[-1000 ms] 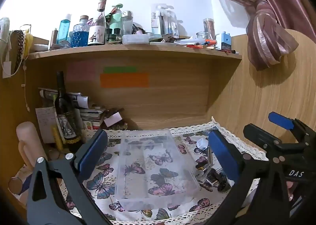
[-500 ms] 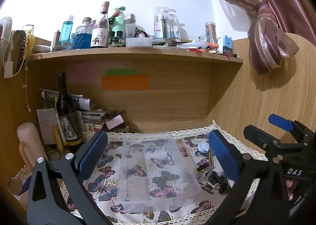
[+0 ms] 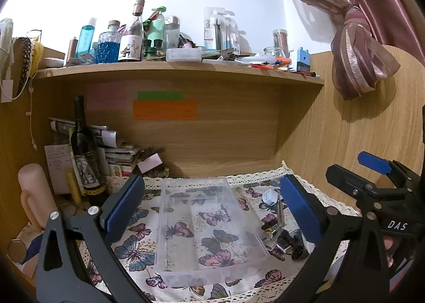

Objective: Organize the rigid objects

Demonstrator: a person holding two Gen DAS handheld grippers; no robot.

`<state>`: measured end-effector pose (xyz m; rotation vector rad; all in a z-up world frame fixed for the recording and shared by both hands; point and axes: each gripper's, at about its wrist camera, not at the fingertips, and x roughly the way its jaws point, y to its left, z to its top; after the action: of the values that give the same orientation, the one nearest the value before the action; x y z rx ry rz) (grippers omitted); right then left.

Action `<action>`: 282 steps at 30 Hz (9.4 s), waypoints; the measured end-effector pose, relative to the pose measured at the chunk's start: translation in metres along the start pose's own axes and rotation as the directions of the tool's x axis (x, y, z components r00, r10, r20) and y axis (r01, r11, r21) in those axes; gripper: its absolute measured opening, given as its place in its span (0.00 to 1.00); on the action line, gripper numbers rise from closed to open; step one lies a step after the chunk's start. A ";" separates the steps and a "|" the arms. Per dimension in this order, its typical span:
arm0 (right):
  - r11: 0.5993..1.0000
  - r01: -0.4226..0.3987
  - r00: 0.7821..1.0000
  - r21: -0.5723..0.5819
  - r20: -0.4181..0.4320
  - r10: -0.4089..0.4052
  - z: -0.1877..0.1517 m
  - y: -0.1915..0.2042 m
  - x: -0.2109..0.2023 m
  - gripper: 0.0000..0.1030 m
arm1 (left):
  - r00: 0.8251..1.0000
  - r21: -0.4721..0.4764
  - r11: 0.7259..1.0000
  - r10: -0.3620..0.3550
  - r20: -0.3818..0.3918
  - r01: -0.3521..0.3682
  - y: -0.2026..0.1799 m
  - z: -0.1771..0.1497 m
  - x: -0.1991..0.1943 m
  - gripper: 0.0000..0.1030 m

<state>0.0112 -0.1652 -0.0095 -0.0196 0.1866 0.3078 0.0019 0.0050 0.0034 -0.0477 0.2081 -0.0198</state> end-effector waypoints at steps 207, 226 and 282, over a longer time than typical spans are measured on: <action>0.995 0.003 0.877 -0.096 -0.478 -0.048 0.012 0.000 0.178 0.44 | 0.719 -0.015 0.998 -0.053 -0.693 0.059 0.096 -0.088 0.208 0.16; 0.982 0.184 0.723 0.051 -0.684 -0.100 -0.086 -0.098 0.210 0.46 | 0.706 -0.009 0.999 -0.039 -0.707 0.046 0.094 -0.090 0.216 0.16; 0.988 0.054 0.827 0.147 -0.561 0.038 -0.054 -0.085 0.189 0.14 | 0.746 0.002 1.000 -0.019 -0.665 0.027 0.087 -0.081 0.203 0.15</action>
<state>0.2038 -0.1922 -0.0986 0.0461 0.8033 0.2707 0.1854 0.0836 -0.1223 -0.0296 0.9349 -0.0629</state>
